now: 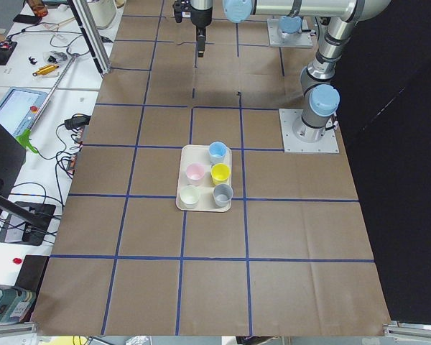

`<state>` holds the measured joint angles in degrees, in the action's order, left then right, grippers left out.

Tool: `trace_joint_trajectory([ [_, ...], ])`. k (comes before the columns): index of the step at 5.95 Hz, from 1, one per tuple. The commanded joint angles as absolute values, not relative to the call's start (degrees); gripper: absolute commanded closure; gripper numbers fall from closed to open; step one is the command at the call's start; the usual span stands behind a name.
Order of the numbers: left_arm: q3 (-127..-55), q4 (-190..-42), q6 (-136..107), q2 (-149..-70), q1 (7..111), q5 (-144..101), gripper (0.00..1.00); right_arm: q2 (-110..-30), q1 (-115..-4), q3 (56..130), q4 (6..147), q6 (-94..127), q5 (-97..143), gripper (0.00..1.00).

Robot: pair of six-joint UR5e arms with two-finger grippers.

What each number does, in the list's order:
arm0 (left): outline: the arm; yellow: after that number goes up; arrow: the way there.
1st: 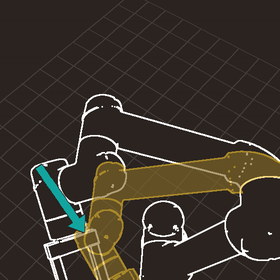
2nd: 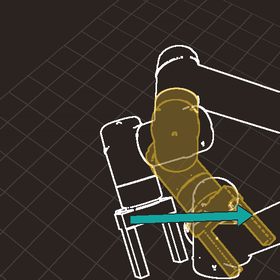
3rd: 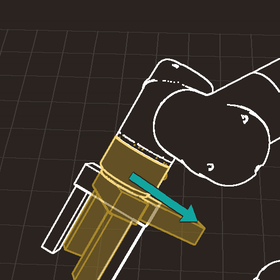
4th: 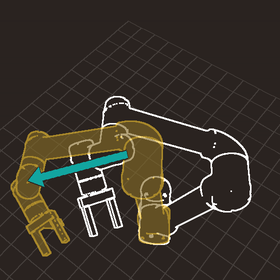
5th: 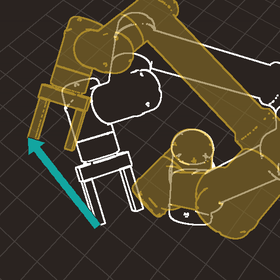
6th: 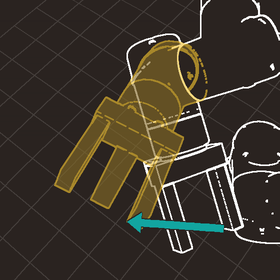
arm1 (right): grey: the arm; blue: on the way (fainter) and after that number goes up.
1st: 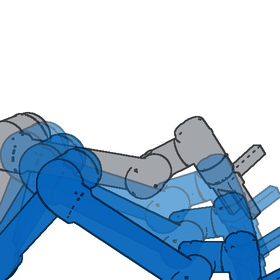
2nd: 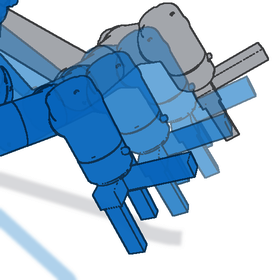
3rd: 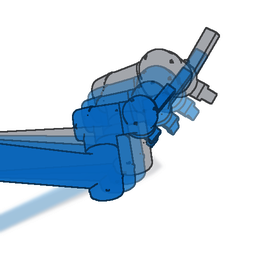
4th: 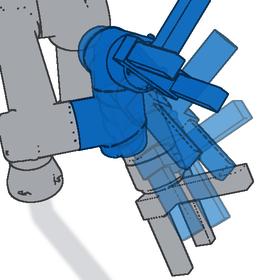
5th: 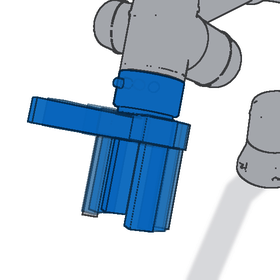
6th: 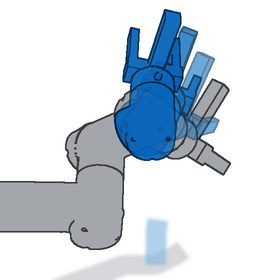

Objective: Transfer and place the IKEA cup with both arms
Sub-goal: 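Move the right gripper toward the light blue cup on the wire rack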

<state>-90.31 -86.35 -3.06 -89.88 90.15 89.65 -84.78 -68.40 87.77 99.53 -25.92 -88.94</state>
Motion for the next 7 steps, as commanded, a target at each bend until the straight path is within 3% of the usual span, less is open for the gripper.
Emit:
trace_joint_trajectory([
  [1,-89.74,-86.92,-2.55,-88.95,89.74,91.13,0.00,-76.51,-63.38,80.73,101.60,-36.26,-88.59,0.00],
  [4,-90.26,-86.31,-1.85,-88.77,90.00,90.36,0.00,-70.33,-62.93,80.06,101.60,-38.14,-88.33,0.00],
  [7,-90.61,-86.84,-2.45,-88.94,90.09,90.26,0.01,-69.79,-62.84,87.43,105.80,-37.97,-88.33,0.00],
])
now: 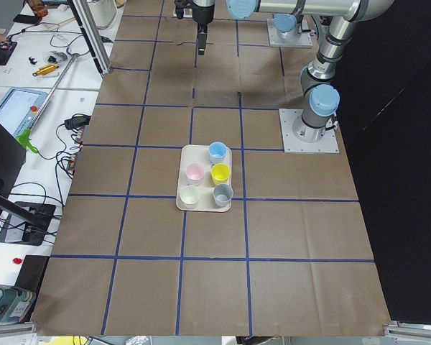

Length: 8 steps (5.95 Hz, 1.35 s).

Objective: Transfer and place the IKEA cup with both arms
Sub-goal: 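Lower the right gripper and close it on the light blue cup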

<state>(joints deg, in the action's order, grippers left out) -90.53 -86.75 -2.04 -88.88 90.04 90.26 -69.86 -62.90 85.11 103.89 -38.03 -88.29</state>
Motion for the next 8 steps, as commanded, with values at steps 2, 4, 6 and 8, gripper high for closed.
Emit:
trace_joint_trajectory([
  [2,-90.62,-86.75,-2.37,-89.21,90.09,90.44,0.01,-69.79,-61.53,89.64,106.60,-37.88,-88.24,0.00],
  [4,-90.62,-86.40,-2.46,-89.47,90.09,90.26,0.01,-69.79,-61.52,91.23,109.07,-37.36,-88.33,0.00],
  [6,-90.62,-86.40,-2.46,-89.47,90.09,90.26,0.01,-69.52,-61.52,91.49,109.07,-37.18,-88.24,0.00],
  [8,-90.62,-86.40,-2.46,-89.47,90.00,90.26,0.01,-69.17,-61.52,92.19,109.07,-37.09,-88.24,0.00],
])
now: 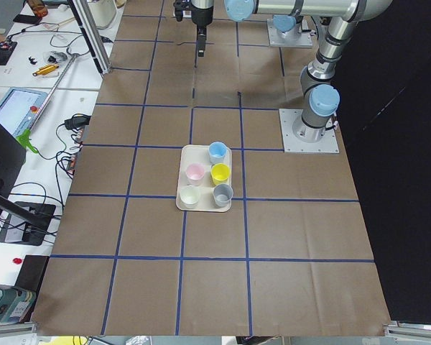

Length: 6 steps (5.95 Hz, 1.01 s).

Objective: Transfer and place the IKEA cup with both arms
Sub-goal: 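Lower the right gripper and close it on the light blue cup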

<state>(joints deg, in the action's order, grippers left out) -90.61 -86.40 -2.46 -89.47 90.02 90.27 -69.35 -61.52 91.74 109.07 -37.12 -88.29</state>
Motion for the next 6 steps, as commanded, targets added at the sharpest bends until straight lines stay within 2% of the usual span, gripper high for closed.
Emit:
trace_joint_trajectory([
  [1,-90.62,-86.40,-2.46,-89.47,90.09,90.26,0.01,-69.17,-61.52,92.37,109.07,-37.09,-88.24,0.00],
  [6,-90.62,-86.40,-2.55,-89.74,90.09,90.18,0.01,-68.99,-61.44,92.46,111.62,-37.09,-87.01,0.00],
])
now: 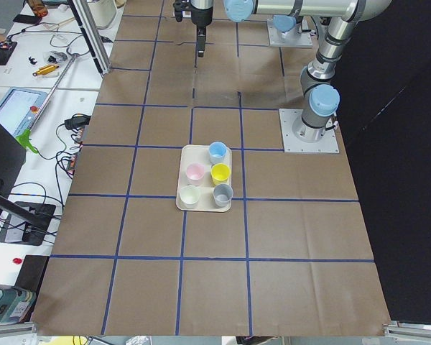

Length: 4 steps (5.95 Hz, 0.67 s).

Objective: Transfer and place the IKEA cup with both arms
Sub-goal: 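Lower the right gripper and close it on the light blue cup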

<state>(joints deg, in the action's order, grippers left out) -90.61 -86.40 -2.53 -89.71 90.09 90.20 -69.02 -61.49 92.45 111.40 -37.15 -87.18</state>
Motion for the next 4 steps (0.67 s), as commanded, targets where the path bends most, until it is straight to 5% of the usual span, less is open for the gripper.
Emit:
trace_joint_trajectory([
  [1,-90.62,-86.40,-2.55,-89.74,90.09,90.18,0.01,-68.99,-60.91,92.46,111.71,-37.09,-85.53,0.02],
  [3,-90.62,-86.40,-2.55,-89.74,90.09,90.18,0.01,-69.08,-60.64,92.55,111.62,-36.04,-85.25,0.37],
  [4,-90.62,-86.40,-2.55,-89.74,90.09,90.26,0.00,-69.34,-60.64,92.55,111.53,-35.95,-85.34,0.47],
])
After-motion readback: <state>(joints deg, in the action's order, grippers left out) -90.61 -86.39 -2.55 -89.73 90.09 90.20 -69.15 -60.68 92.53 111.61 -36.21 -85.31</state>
